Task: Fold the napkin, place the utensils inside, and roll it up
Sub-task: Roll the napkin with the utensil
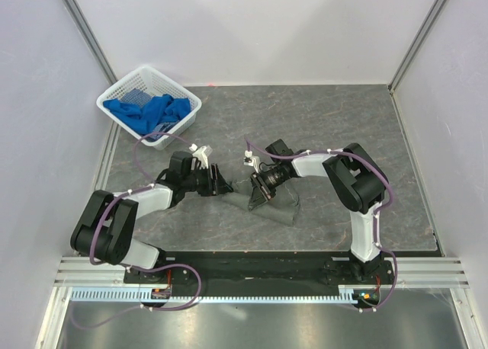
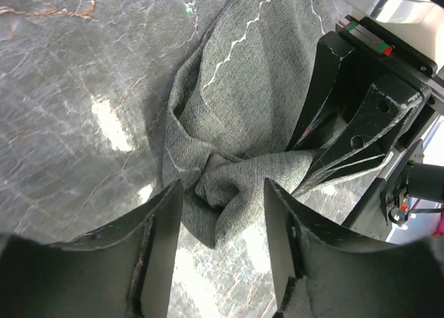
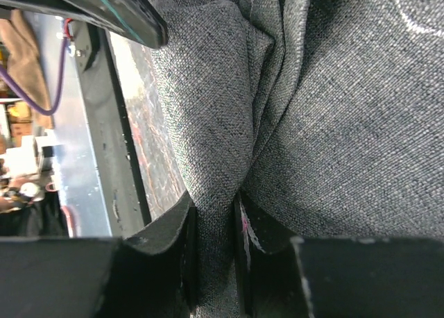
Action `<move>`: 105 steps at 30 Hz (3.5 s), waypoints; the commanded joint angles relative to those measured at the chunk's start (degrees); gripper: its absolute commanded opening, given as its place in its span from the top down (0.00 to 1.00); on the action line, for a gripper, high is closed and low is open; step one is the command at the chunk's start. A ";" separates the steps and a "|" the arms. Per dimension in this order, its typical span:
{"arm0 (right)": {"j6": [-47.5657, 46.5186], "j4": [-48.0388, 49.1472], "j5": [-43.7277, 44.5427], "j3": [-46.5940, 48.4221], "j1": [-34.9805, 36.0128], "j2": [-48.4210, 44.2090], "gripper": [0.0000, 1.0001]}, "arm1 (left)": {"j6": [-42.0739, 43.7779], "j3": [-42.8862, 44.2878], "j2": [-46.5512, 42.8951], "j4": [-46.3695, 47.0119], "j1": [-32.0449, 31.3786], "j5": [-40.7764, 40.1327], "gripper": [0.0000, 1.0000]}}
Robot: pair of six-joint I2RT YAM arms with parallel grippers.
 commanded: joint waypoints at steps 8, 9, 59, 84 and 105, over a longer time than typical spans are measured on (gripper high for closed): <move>-1.45 -1.19 0.79 0.79 -0.66 4.36 0.78 | -0.22 -1.06 6.39 10.44 0.02 5.08 0.66; -1.19 -1.19 1.05 0.79 -0.66 4.18 0.78 | -0.13 -1.06 6.66 10.53 0.02 5.08 0.72; -5.06 0.56 52.83 -5.72 16.92 -11.20 0.55 | -1.45 12.91 9.22 -6.87 0.11 4.74 0.56; -0.31 4.87 6.59 -4.31 0.74 0.84 0.77 | 0.40 -2.12 -2.84 8.15 0.11 2.18 0.43; 0.22 2.15 17.75 -4.04 1.18 -9.87 0.41 | 1.54 4.55 9.82 -1.23 -0.07 3.94 0.98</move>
